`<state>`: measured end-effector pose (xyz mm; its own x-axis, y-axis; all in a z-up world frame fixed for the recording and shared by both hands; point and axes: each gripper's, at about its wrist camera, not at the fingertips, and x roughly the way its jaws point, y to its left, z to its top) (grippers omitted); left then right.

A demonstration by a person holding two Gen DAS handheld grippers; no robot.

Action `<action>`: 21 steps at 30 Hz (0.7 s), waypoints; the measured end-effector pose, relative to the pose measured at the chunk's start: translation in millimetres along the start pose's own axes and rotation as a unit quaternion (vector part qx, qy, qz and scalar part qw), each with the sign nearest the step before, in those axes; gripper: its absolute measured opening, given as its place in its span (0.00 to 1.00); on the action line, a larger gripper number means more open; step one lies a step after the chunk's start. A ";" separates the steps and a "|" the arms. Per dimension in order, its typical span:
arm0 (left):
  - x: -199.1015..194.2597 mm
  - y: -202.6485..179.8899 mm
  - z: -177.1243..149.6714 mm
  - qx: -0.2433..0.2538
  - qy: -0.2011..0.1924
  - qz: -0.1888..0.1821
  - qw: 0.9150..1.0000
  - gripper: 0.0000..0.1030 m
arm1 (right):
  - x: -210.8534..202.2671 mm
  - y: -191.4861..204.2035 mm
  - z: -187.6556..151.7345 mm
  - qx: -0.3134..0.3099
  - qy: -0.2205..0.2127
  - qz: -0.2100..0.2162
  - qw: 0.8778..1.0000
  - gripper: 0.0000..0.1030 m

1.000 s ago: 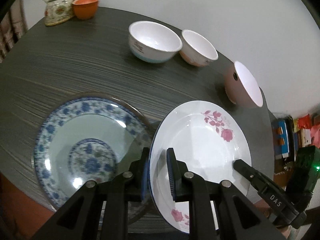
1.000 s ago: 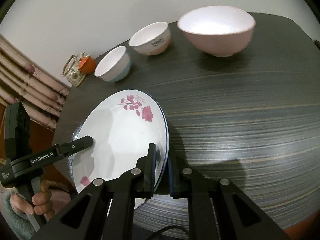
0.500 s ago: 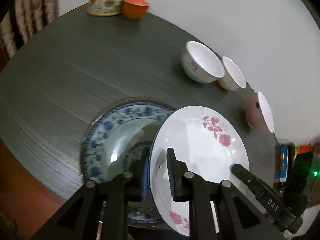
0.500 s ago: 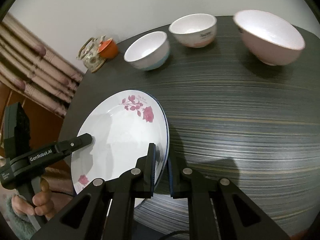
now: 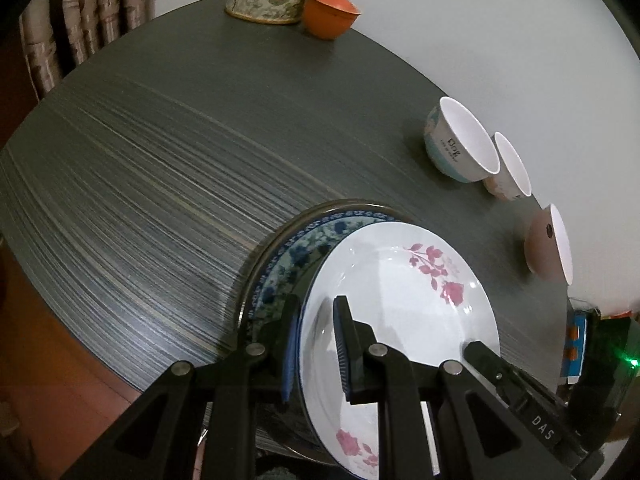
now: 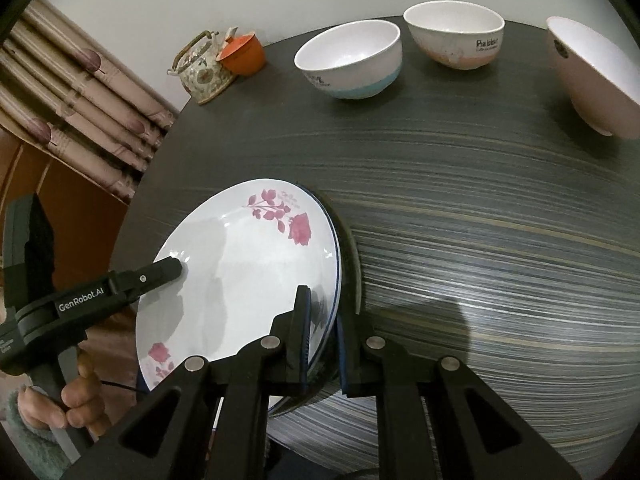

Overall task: Organize plates and bowls
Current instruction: 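Carry the pink-flower plate with both grippers over the blue-and-white plate stack, then lower the plate onto the stack and open both grippers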

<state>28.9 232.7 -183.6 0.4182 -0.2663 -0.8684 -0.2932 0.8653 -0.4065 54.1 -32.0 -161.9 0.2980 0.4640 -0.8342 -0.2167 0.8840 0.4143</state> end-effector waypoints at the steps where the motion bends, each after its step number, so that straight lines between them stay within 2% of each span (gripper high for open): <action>1: 0.2 1.4 0.0 -0.002 0.000 0.001 1.000 0.16 | 1.9 0.9 -0.4 0.000 0.000 -0.001 1.000 0.12; 21: 15.7 5.9 6.0 -0.017 0.003 0.014 1.000 0.16 | 18.3 5.0 -5.3 -0.007 0.014 -0.002 1.000 0.13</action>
<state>38.9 236.2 -197.9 0.4043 -0.2444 -0.8814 -0.3341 0.8576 -0.3911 53.6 -19.4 -177.0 0.2736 0.4580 -0.8458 -0.2286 0.8851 0.4053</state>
